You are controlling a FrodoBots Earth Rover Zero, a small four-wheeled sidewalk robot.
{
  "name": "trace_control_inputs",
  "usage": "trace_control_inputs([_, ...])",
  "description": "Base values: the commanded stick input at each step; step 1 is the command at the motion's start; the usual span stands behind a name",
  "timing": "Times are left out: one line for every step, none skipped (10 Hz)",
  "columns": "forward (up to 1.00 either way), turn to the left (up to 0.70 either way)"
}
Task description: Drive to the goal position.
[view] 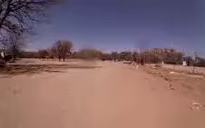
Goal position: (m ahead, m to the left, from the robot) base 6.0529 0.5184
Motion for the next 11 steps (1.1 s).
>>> trace_control_inputs([1.00,0.12])
trace_control_inputs([1.00,0.24])
trace_control_inputs([1.00,0.18])
trace_control_inputs([1.00,0.05])
trace_control_inputs([1.00,0.00])
trace_control_inputs([1.00,0.00])
trace_control_inputs([1.00,0.00])
trace_control_inputs([1.00,0.00])
trace_control_inputs([1.00,0.00])
trace_control_inputs([1.00,0.00])
trace_control_inputs([1.00,0.00])
